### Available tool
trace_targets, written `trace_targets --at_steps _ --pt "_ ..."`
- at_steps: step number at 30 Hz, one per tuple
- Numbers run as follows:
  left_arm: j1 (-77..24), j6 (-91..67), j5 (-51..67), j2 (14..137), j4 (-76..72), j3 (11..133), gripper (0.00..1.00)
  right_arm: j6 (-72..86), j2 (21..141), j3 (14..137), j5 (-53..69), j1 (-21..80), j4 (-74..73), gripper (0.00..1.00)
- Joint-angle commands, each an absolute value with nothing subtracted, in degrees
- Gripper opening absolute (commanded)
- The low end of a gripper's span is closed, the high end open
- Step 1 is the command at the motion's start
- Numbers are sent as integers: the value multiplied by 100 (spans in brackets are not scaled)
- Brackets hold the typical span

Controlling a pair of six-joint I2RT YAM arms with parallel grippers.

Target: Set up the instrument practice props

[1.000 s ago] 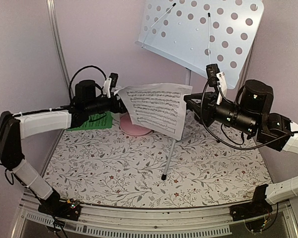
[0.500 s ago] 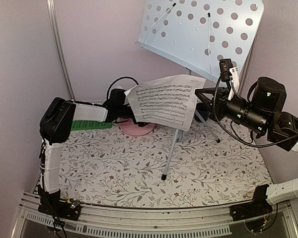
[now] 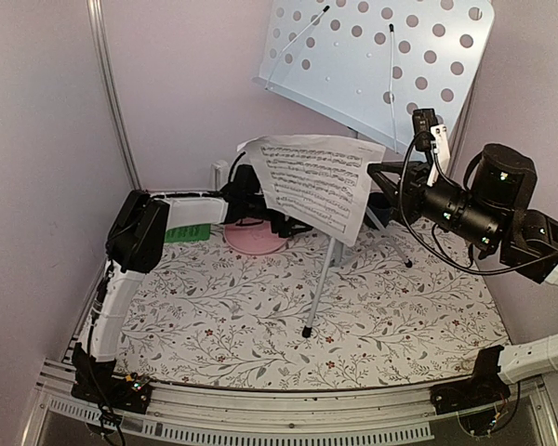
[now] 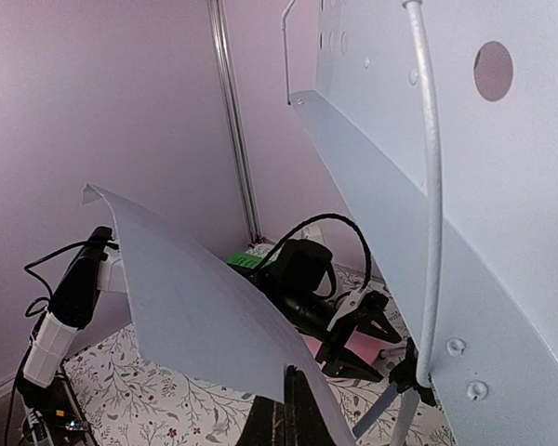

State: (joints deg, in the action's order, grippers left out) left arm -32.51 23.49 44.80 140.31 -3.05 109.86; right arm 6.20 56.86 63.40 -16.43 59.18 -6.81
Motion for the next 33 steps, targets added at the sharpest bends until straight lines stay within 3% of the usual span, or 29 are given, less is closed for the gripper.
trace_targets --at_steps 1,8,26,33 --pt "-3341 2959 4389 14365 219 11527 75 532 5713 6487 -1771 5906 -503 0" --pt "-3466 3484 3743 14678 490 12050 59 519 5713 6443 -1768 5901 -480 0" --pt "-3450 3334 2560 14980 -323 12505 5 501 5713 6329 -1714 5902 -331 0" --pt "-3361 3805 2396 14862 -596 12262 0 483 5727 6302 -1653 5905 -301 0"
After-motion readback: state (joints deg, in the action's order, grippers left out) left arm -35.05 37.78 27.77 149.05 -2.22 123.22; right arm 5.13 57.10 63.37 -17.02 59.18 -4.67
